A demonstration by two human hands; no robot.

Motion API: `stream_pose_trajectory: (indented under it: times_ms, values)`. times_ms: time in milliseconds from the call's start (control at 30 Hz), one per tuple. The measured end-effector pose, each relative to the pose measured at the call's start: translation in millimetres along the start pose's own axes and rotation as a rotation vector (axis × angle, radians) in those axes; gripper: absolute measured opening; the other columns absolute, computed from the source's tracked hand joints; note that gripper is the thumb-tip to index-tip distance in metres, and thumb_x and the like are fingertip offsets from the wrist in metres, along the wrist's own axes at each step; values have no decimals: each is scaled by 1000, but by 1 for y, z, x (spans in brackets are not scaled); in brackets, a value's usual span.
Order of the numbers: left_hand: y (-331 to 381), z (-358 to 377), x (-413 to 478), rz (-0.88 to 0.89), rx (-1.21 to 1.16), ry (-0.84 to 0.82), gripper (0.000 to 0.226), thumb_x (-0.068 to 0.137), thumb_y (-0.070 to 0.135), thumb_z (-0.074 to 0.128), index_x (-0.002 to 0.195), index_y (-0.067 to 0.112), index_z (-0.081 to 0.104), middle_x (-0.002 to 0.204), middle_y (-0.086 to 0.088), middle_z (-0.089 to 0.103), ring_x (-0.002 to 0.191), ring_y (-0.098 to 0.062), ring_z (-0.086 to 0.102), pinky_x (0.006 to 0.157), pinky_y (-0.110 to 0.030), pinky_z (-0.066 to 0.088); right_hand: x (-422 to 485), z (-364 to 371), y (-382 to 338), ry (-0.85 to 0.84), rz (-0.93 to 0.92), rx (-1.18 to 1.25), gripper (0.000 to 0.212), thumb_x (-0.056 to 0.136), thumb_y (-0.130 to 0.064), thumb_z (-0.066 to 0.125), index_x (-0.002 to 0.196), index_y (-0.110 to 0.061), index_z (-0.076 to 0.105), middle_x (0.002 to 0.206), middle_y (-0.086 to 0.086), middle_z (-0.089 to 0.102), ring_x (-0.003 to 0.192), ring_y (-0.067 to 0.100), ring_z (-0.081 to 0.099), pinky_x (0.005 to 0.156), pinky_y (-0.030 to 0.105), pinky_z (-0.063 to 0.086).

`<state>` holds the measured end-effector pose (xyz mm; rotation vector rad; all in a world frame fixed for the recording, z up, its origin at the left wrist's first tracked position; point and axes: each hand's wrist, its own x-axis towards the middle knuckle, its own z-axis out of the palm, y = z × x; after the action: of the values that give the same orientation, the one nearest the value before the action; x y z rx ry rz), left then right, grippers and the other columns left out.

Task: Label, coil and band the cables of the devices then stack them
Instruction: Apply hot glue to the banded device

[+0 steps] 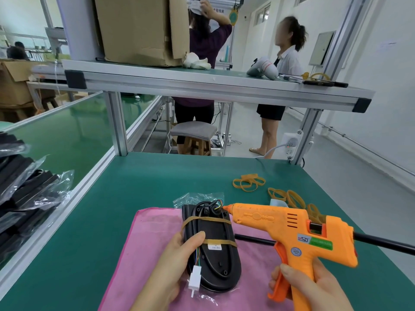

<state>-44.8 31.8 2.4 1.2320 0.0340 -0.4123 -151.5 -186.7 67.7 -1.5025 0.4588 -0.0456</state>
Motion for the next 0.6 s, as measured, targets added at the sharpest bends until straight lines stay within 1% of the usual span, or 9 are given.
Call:
stream_pose_trajectory:
  times_ms: [67,233,300,367,467,600]
  values:
    - [0,0,0,-4,9,2,30,91,22,61,119,9,63,106,-18,73,98,-35,70,83,-44,57,1,0,0,0,3,20,32,81,1,67,110,-11,57,77,28,69,76,46,67,72,48,54]
    - [1,0,-1,-6,20,-6,30,91,23,62,118,11,64,105,-17,73,97,-34,71,78,-40,58,3,2,-2,0,0,44,31,80,1,67,106,-13,58,77,27,70,72,44,69,71,47,54]
    - [2,1,-1,-5,20,-5,34,86,25,65,117,12,65,105,-17,73,96,-34,71,75,-38,58,3,3,-1,-4,2,47,31,79,1,68,106,-13,58,77,27,70,72,43,69,73,49,54]
    - [2,1,-2,-5,21,-3,38,82,27,66,117,11,65,104,-18,73,95,-34,71,74,-38,57,3,5,-2,-11,1,48,33,78,0,68,107,-12,58,78,27,70,72,43,69,72,48,54]
    - [2,2,-4,-12,19,11,32,89,23,64,118,11,63,104,-17,74,95,-33,71,74,-38,58,4,7,-1,-16,3,63,34,78,0,68,109,-11,57,78,26,70,71,41,70,69,45,54]
    - [5,4,-6,-6,13,27,29,89,20,63,117,11,62,102,-16,74,92,-32,72,72,-36,58,3,6,0,-41,13,52,34,80,1,67,111,-8,57,79,28,70,73,43,68,72,48,54]
